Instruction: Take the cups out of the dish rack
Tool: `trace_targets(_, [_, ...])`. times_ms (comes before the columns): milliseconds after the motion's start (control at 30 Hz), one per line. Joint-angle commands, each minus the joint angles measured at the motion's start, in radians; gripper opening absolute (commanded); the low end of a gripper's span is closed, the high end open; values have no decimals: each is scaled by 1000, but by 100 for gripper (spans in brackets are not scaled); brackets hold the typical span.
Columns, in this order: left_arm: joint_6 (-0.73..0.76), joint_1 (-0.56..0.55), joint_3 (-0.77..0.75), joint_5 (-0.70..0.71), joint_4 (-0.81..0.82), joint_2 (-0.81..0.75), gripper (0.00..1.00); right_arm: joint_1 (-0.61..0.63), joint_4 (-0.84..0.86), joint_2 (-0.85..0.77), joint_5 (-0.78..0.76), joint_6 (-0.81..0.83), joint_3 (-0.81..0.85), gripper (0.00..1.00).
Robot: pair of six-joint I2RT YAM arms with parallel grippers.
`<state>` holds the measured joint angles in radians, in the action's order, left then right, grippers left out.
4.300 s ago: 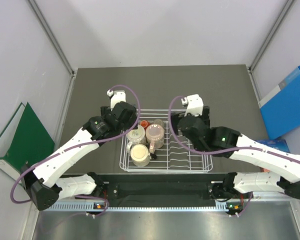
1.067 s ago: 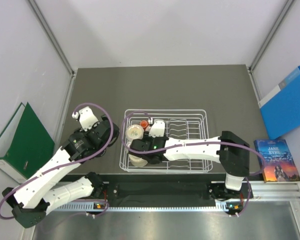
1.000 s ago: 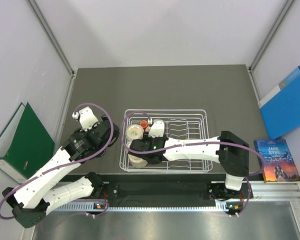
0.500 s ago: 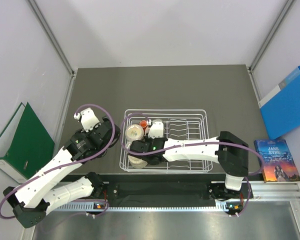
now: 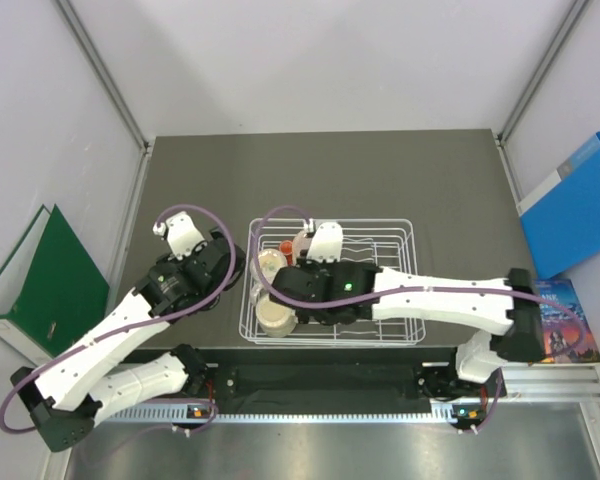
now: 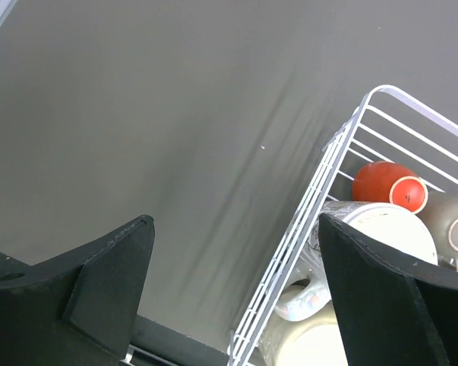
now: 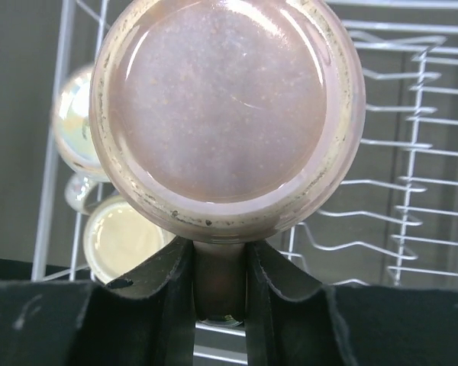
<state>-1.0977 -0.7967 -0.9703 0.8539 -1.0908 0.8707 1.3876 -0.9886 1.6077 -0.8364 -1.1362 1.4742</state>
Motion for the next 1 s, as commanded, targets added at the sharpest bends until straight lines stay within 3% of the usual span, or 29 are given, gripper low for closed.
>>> trace_targets(0, [4, -2, -7, 10, 75, 31, 93, 14, -47, -169, -150, 36, 84, 0])
trace_targets(200, [128, -2, 7, -64, 242, 40, 94, 2, 106, -331, -187, 200, 41, 0])
trace_targets(333, [214, -3, 16, -166, 424, 24, 94, -97, 264, -449, -95, 296, -49, 0])
trace_targets(433, [262, -3, 31, -288, 567, 5, 99, -220, 440, -580, 55, 340, -187, 0])
trace_targets(600, [288, -2, 73, -502, 794, -9, 99, -442, 692, -781, 429, 381, -440, 0])
trace_targets(767, [282, -1, 133, -674, 1012, -6, 99, -651, 919, -827, 820, 368, -560, 0])
trace_targets(900, [205, 17, 160, -774, 1173, 53, 89, -746, 1051, -839, 997, 320, -618, 0])
trace_targets(967, [182, 24, 162, -831, 1226, 91, 79, -783, 1093, -841, 1077, 299, -635, 0])
